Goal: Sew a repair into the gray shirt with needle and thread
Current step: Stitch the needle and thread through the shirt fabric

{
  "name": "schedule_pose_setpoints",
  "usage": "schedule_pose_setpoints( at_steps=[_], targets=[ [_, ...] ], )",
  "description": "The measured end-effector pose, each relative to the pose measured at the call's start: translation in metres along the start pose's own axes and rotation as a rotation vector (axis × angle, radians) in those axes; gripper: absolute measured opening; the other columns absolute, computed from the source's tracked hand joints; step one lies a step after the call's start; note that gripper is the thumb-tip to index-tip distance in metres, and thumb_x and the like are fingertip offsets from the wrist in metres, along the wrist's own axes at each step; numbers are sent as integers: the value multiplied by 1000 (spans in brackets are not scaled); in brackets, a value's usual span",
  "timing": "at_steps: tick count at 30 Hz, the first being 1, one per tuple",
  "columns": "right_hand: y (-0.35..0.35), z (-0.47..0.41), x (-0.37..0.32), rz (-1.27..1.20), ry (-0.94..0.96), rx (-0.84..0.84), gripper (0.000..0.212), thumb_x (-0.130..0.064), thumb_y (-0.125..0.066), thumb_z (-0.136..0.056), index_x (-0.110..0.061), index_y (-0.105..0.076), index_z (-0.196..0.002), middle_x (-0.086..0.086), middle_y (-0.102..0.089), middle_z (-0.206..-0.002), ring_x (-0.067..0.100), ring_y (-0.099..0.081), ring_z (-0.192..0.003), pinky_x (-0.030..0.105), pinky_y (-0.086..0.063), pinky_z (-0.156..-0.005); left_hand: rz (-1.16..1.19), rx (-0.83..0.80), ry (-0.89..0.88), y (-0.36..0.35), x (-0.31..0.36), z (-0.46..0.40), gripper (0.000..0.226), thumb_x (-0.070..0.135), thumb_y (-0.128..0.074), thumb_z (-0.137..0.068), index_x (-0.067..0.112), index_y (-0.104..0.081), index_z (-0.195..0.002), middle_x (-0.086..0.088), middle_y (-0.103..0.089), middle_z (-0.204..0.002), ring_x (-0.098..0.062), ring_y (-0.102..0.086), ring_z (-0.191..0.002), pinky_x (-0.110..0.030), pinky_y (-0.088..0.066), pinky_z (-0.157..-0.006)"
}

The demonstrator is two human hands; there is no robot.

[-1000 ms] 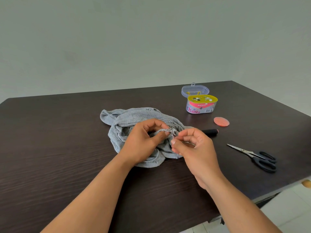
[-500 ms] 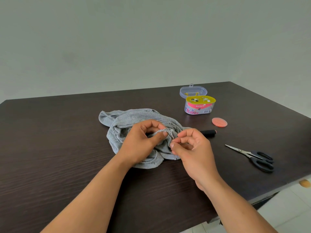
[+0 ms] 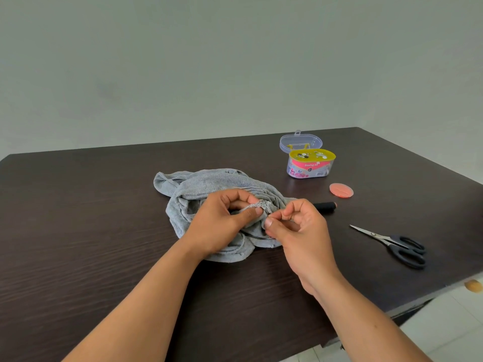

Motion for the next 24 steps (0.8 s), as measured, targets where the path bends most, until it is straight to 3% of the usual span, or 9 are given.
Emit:
schedule_pose_setpoints(
  at_steps=[4, 6, 12, 15, 18, 20, 24],
  targets=[
    [0, 0, -1, -96, 18, 38, 26, 5, -75, -82, -13, -55, -83, 10, -72, -82, 23, -75, -77, 45, -61, -81, -61, -29, -37, 0, -2, 0, 6, 10, -77, -89, 13, -75, -93, -9, -78, -89, -28, -75, -90, -44, -59, -92],
    [-1, -1, -3, -147, 14, 47, 29, 3, -77, -80, -15, -55, -81, 9, -70, -82, 25, -76, -79, 42, -62, -79, -95, -41, -66, -1, -1, 0, 5, 8, -75, -90, 12, -75, -94, -6, -78, -89, -25, -75, -90, -44, -59, -92],
    [5, -1, -5, -56, 10, 39, 26, -10, -83, -77, -13, -58, -82, 11, -70, -84, 25, -75, -73, 38, -62, -69, -116, -15, -94, -1, -1, 0, 7, 10, -75, -91, 16, -75, -94, -3, -78, -89, -24, -74, -89, -39, -59, -88],
    [11, -7, -3, 155, 62, 111, 17, -28, -78, -84, -23, -61, -83, -3, -69, -79, 11, -65, -66, 30, -55, -63, -112, -11, -86, -1, -2, 0, 7, 9, -75, -90, 16, -75, -93, -2, -77, -89, -18, -74, -88, -31, -60, -84],
    [16, -17, -11, 268, 151, 143, 6, -31, -66, -92, -28, -68, -87, -15, -69, -80, 1, -60, -69, 19, -47, -66, -117, -12, -79, -2, -2, -1, 8, 7, -75, -90, 15, -76, -93, 3, -77, -88, -9, -73, -85, -20, -55, -79],
    [15, -27, -19, 348, 148, 64, 14, -34, -61, -95, -27, -73, -93, -15, -71, -86, 0, -63, -81, 20, -48, -72, -121, -17, -84, -2, -1, -1, 9, 6, -75, -90, 14, -76, -93, 4, -78, -89, -9, -73, -87, -19, -55, -80],
    [5, -45, -28, 516, 20, -186, 30, -44, -57, -94, -22, -77, -93, 0, -74, -94, 14, -67, -95, 38, -52, -88, -117, -15, -94, -2, -1, 0, 12, 4, -75, -89, 16, -77, -92, 4, -78, -90, -10, -74, -89, -21, -56, -83]
  ],
)
Point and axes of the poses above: each hand's wrist, its own z-axis away from the middle knuckle, its own y-axis out of the back of the hand, x = y × z, the point moved 2 cm from there along -z, towards the middle knuckle
